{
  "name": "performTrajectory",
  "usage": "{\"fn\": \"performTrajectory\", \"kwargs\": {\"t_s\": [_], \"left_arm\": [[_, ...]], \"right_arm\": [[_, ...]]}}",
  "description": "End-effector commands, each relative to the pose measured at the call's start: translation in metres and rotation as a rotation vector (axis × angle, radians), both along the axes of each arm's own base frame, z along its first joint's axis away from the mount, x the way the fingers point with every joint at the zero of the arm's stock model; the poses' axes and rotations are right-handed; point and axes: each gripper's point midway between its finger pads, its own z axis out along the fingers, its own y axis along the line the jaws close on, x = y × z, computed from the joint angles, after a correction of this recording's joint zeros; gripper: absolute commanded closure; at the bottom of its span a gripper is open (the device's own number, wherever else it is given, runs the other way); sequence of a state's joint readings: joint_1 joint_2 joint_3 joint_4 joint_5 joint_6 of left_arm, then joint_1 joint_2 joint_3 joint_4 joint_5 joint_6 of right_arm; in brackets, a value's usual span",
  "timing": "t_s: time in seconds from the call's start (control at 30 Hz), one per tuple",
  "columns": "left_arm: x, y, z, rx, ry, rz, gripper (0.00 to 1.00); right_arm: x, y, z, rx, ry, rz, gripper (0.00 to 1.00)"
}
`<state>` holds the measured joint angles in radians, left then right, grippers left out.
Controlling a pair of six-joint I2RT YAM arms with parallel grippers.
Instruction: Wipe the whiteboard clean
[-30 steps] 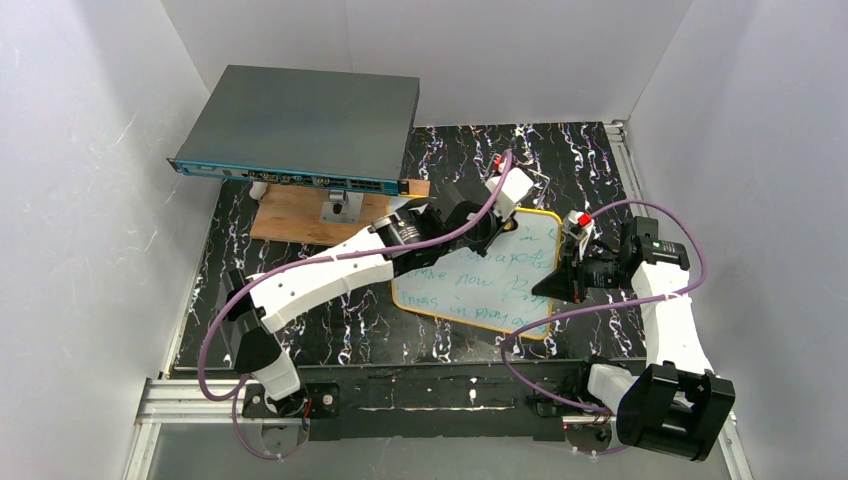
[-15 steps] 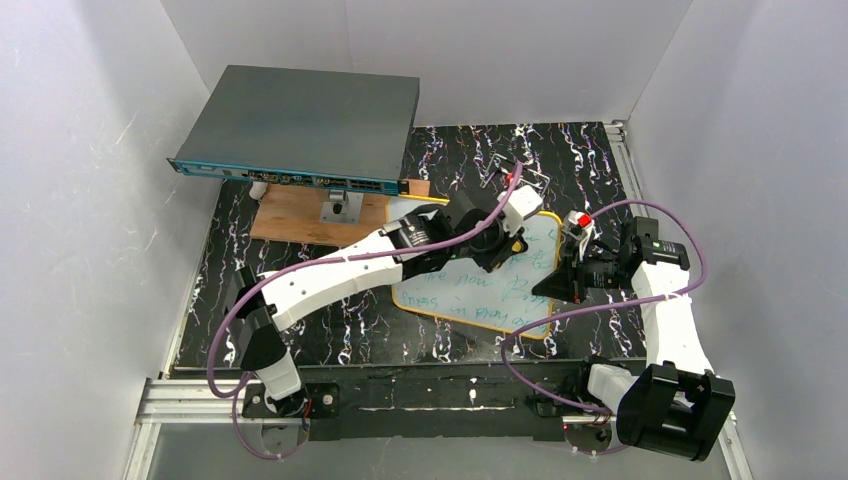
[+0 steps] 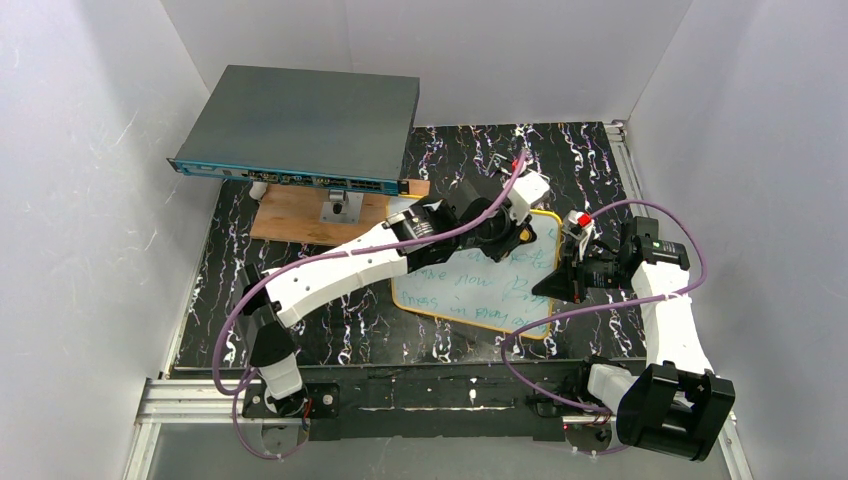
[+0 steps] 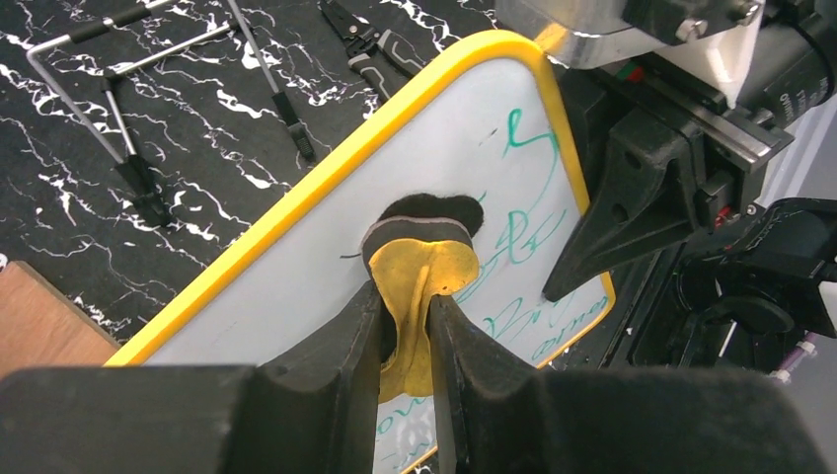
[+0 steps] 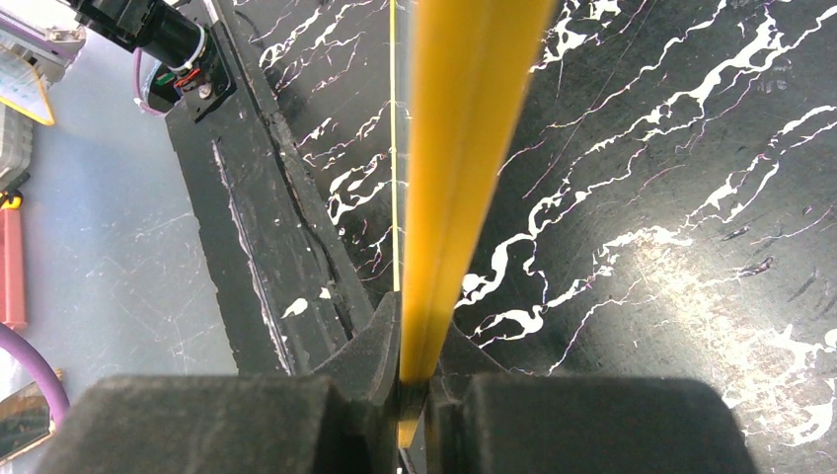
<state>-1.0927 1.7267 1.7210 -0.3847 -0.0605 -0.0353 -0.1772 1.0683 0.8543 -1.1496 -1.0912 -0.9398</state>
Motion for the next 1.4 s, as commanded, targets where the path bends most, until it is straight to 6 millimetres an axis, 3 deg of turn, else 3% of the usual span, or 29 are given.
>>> {"fn": "performTrajectory", "kwargs": {"t_s": [0.0, 0.2, 0.37, 0.57, 0.73, 0.9, 1.07, 1.37], "left_arm": [[0.054, 0.041, 0.017, -0.021, -0.096, 0.215, 1.0], [0.047, 0.058, -0.001, 0.013, -0.072, 0.213, 1.0], [0.026, 0.055, -0.015, 0.008, -0.023, 0.126, 1.0], [-0.006, 0.024, -0.024, 0.013, 0.0, -0.018, 1.0], [-0.016, 0.0, -0.023, 0.007, -0.003, -0.069, 1.0], [-0.01, -0.016, -0.012, -0.012, -0.02, -0.065, 1.0], [0.01, -0.022, 0.01, -0.028, -0.076, 0.011, 1.0], [0.038, 0.008, 0.013, 0.02, -0.124, 0.119, 1.0]], "right_arm": [[0.0, -0.012, -0.014, -0.142, -0.107, 0.051, 0.99], [0.0, -0.012, -0.014, -0.142, -0.106, 0.052, 0.99], [0.0, -0.012, -0.014, -0.141, -0.104, 0.051, 0.99], [0.0, -0.011, -0.014, -0.14, -0.103, 0.052, 0.99], [0.0, -0.011, -0.013, -0.14, -0.106, 0.052, 0.99], [0.0, -0.011, -0.013, -0.139, -0.108, 0.053, 0.99], [-0.001, -0.011, -0.013, -0.14, -0.11, 0.053, 0.99], [-0.001, -0.011, -0.012, -0.14, -0.113, 0.054, 0.99]]}}
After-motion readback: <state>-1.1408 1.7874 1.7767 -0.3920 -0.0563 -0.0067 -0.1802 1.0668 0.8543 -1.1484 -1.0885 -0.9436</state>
